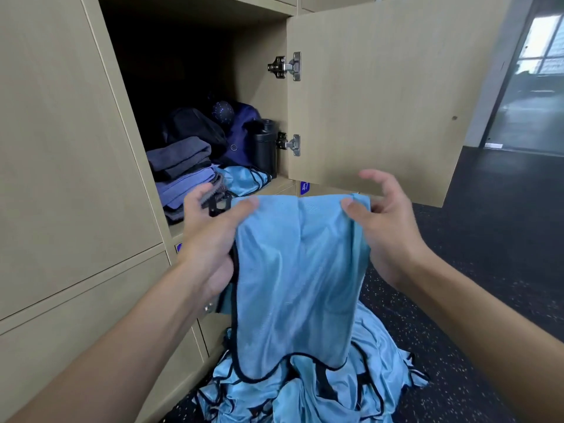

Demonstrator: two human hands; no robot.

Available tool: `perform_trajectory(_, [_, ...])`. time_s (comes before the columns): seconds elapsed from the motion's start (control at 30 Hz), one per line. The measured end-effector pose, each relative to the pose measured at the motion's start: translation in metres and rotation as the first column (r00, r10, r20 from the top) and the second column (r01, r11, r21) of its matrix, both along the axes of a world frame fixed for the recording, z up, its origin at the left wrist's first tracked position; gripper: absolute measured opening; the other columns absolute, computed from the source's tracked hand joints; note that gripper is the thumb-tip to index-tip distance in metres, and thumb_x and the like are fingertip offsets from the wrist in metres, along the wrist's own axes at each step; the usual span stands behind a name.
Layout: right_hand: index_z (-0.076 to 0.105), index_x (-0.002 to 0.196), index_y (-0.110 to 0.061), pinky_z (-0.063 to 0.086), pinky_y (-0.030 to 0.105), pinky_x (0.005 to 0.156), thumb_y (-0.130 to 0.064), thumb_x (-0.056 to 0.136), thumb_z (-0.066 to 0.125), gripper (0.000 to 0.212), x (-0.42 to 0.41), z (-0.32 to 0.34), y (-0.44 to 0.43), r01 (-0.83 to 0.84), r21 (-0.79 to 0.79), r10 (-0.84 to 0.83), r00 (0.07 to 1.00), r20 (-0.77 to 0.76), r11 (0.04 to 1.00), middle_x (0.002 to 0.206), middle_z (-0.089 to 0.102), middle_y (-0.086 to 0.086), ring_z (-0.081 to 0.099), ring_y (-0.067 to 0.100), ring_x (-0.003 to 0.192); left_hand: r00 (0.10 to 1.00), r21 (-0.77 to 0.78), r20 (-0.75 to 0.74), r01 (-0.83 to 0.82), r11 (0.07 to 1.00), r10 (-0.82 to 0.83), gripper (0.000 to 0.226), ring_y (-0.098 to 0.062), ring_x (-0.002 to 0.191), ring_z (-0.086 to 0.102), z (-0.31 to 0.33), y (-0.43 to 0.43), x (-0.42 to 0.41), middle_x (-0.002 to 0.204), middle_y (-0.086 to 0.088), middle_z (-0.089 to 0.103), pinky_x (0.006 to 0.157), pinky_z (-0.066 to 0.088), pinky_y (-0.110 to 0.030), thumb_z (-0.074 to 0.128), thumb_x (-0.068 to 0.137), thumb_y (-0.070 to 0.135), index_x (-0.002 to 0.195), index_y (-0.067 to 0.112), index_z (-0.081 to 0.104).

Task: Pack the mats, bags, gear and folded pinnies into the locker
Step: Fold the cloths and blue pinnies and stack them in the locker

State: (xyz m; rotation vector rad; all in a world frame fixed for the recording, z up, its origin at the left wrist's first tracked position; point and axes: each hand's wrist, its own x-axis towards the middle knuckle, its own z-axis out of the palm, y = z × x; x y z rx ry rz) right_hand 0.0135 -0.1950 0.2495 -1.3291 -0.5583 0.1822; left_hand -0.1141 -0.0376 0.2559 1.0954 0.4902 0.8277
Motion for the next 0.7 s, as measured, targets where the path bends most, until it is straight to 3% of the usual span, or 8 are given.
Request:
perform_trajectory(0.07, [0.059,0.108,-0.031,0.057,0.043,0.078,-0.004,0.094,0.062,0.031,0.003,0.001,-0.001,0.035,0.033,-0.034,0.999,-0.033,0.999,0.082,0.063,0.007,0.062,0.022,0.077,0.989,0.016,-0.046,0.139,0.99,-0.138,0.093,-0.025,0.096,0.073,-0.004,-0.007,-0.001,0.119,-0.012,0.069,0.08,0.061,-0.041,0.073,0.077,-0.011,0.142,0.043,0.035])
perform_trajectory(0.13, [0.064,0.103,-0.026,0.056,0.038,0.074,-0.005,0.095,0.062,0.023,0.005,0.002,-0.003,0.046,0.022,-0.045,0.998,-0.045,0.999,0.077,0.06,0.002,0.059,0.019,0.072,0.976,0.03,-0.073,0.207,0.978,-0.204,0.098,-0.026,0.092,0.074,-0.006,-0.009,0.0,0.111,-0.019,0.071,0.072,0.062,-0.037,0.067,0.078,-0.02,0.144,0.045,0.034])
perform_trajectory(0.3, [0.068,0.089,-0.021,0.047,0.024,0.06,-0.007,0.096,0.06,0.017,0.016,0.001,-0.009,0.146,-0.073,-0.142,0.988,0.057,0.987,0.069,0.057,-0.001,0.05,0.009,0.059,0.992,0.122,-0.061,0.117,0.986,-0.11,0.059,-0.017,0.068,0.072,0.004,0.006,-0.003,0.073,-0.002,0.075,0.062,0.061,-0.033,0.063,0.085,-0.016,0.129,0.021,0.056])
perform_trajectory(0.43, [0.072,0.095,-0.016,0.044,0.013,0.055,-0.009,0.097,0.06,0.013,0.021,-0.003,-0.01,0.105,-0.166,-0.094,0.993,0.071,0.981,0.077,0.064,-0.002,0.054,0.006,0.063,0.988,0.234,-0.114,0.128,0.964,-0.104,0.04,-0.016,0.07,0.071,0.008,0.009,-0.008,0.078,-0.003,0.075,0.061,0.059,-0.027,0.065,0.086,-0.013,0.116,0.013,0.064])
perform_trajectory(0.47, [0.072,0.104,-0.012,0.046,0.013,0.057,-0.009,0.094,0.064,0.013,0.021,-0.003,-0.011,0.054,-0.199,-0.044,0.997,0.057,0.978,0.085,0.067,-0.001,0.059,0.007,0.068,0.987,0.285,-0.148,0.11,0.952,-0.069,0.038,-0.017,0.071,0.071,0.008,0.011,-0.008,0.082,-0.005,0.074,0.064,0.06,-0.03,0.069,0.084,-0.01,0.114,0.014,0.065])
perform_trajectory(0.57, [0.062,0.127,-0.008,0.055,0.023,0.081,-0.008,0.083,0.076,0.045,0.023,-0.002,-0.017,-0.079,-0.32,0.109,0.991,0.077,0.944,0.111,0.07,0.004,0.071,0.014,0.093,0.972,0.462,-0.236,0.093,0.882,0.021,0.036,-0.028,0.081,0.067,0.007,0.018,-0.011,0.097,-0.018,0.069,0.088,0.058,-0.051,0.079,0.08,0.0,0.105,0.024,0.07])
perform_trajectory(0.63, [0.06,0.129,-0.012,0.056,0.016,0.076,-0.007,0.082,0.078,0.051,0.02,-0.002,-0.018,-0.03,-0.462,0.129,0.974,0.184,0.886,0.107,0.071,0.0,0.071,0.006,0.087,0.958,0.591,-0.283,0.134,0.795,0.049,0.034,-0.035,0.09,0.067,0.006,0.023,-0.014,0.102,-0.018,0.07,0.094,0.054,-0.055,0.082,0.078,0.007,0.1,0.03,0.071])
perform_trajectory(0.7, [0.065,0.12,-0.013,0.049,0.008,0.059,-0.008,0.084,0.075,0.037,0.02,-0.003,-0.017,0.058,-0.501,0.098,0.955,0.278,0.863,0.094,0.07,-0.005,0.068,-0.002,0.069,0.932,0.705,-0.35,0.196,0.682,0.093,0.029,-0.022,0.093,0.065,0.004,0.027,-0.016,0.101,-0.001,0.071,0.098,0.052,-0.046,0.082,0.08,0.014,0.101,0.031,0.072])
